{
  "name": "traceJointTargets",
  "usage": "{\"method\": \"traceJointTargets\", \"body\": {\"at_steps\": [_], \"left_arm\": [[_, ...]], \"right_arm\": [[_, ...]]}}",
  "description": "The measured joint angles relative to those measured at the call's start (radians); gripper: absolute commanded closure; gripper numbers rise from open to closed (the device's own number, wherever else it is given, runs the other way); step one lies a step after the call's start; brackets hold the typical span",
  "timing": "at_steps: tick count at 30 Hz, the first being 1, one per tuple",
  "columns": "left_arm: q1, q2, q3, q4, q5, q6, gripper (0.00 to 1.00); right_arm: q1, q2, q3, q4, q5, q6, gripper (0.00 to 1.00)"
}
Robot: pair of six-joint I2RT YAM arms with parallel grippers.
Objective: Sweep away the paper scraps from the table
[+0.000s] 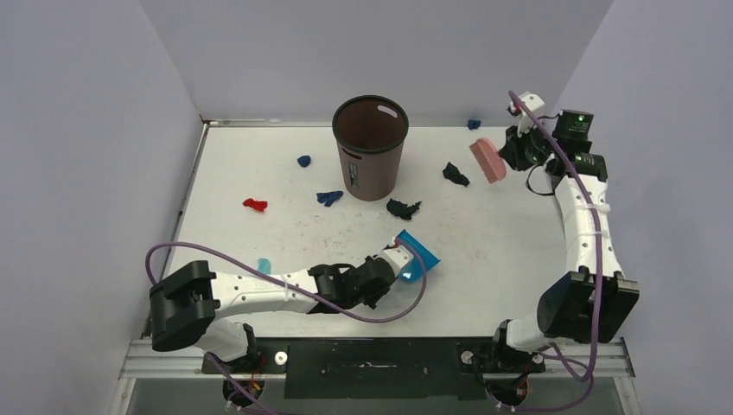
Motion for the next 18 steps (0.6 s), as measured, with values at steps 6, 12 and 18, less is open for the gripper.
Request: {"method": "traceJointTargets", "body": {"at_steps": [6,12,18], "left_arm": [[0.0,-0.039,0.0,-0.037,-0.018,-0.032,0.98],[0.0,-0.069,-0.025,-0.037,-0.019,-0.069,0.99],[0.0,-0.109,-0.059,-0.036,-0.019,-0.087,0.99]], "right_arm": [[0.154,0.133,0.11,0.105,0.191,-0.232,0.95],[0.253,0.369,0.151,0.221,0.354,-0.439,0.95],[0.255,0.552,0.223,0.316,0.468,-0.561,0.95]]}}
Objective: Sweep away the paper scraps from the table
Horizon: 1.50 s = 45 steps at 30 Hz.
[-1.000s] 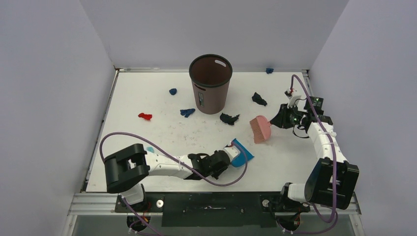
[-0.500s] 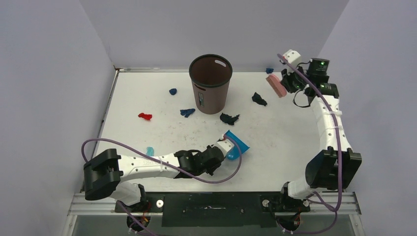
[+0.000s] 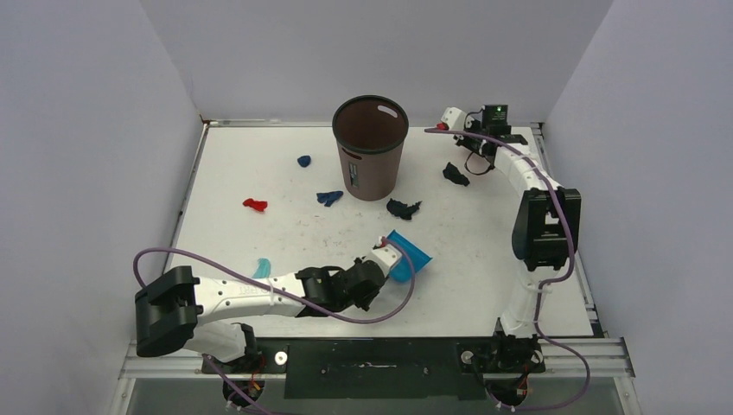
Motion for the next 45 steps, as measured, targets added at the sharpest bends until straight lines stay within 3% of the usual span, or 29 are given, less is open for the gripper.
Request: {"method": "traceJointTargets", "body": {"at_steps": [9,19,29,33,38,40,45], "left_arm": [[0.0,0.008,-0.011,0.008,0.017,0.002,0.99],[-0.001,0.031,-0.011,0.014,0.06,0.002,0.99],[-0.011,0.025,-0.011,0.011,0.07,0.001,0.99],[-0.013,0.009,-0.011,0.005,0.062,0.001,0.99],[-0.014,0.0,-0.01,-0.039,0.033,0.005,0.99],[-0.014,-0.002,-0.009,-0.061,0.021,0.007,0.99],[-0.013,-0.006,0.014,-0.151,-0.018,0.017,0.99]], "right_arm": [[-0.004,0.12,0.133,0.107,0.079,-0.087,0.95],[-0.006,0.286,0.253,0.239,0.068,-0.206,0.95],[-0.024,0.435,0.365,0.171,0.0,-0.279,0.95],[-0.026,0.363,0.29,0.126,-0.034,-0.302,0.95],[-0.015,0.121,0.099,-0.034,-0.098,-0.284,0.95],[-0.011,0.016,0.079,-0.145,-0.137,-0.256,0.95],[-0.016,-0.164,0.073,-0.219,-0.203,-0.173,0.95]]}}
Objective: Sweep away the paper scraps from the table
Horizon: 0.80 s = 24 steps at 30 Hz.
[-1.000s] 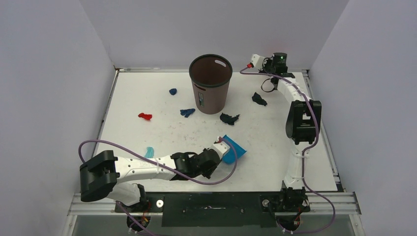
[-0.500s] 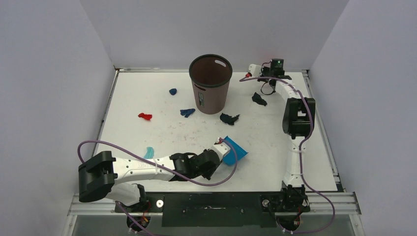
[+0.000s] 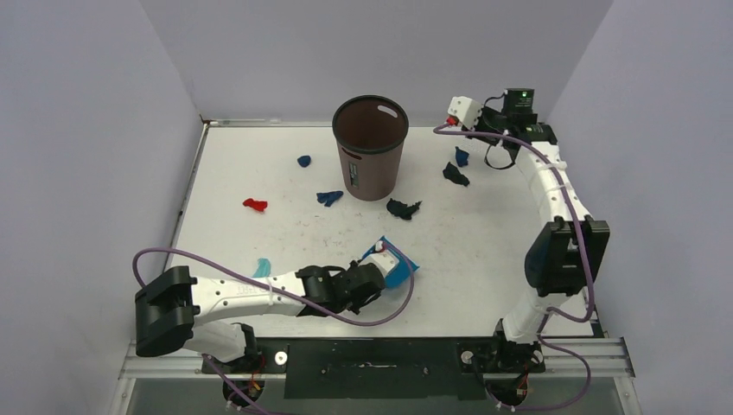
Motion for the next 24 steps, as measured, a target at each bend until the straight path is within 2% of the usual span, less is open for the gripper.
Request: {"method": "traceJointTargets", "body": {"at_steps": [6,16,24], "left_arm": [[0.052,0.056,0.166,-0.185,-0.01,0.021,0.99],[0.263,0.113,0.316,-0.342,0.118,0.098,0.99],[0.339,0.273,0.418,-0.36,0.212,0.182,0.99]], "right_arm": [[-0.017,-0.105,-0.078,0.114,0.044,0.117,0.95],[-0.02,0.121,-0.095,0.281,0.21,0.303,0.95],[-0.001,0.175,-0.102,0.28,0.186,0.444,0.95]]}}
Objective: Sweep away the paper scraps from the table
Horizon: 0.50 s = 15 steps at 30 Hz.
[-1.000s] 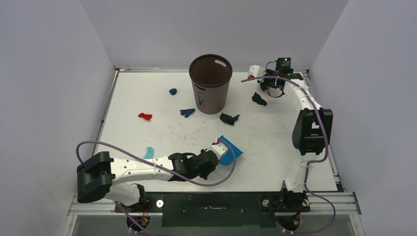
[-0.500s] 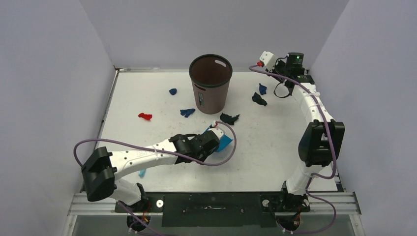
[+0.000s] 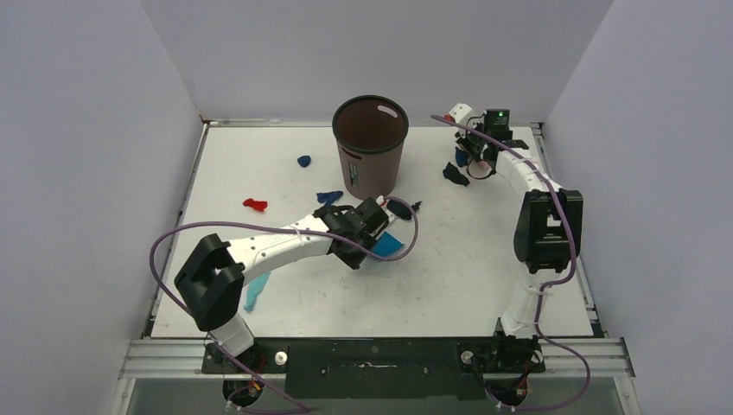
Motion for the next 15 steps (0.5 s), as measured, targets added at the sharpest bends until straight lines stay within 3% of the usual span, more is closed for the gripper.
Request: {"method": "traceJointTargets", "body": {"at_steps": [15], "left_arm": [[0.042,0.146,0.072,0.003,0.07,0.069,0.99]], "right_arm": [[0.196,-0.246,-0.237,-0.098,-0.178,0.197,0.95]]}}
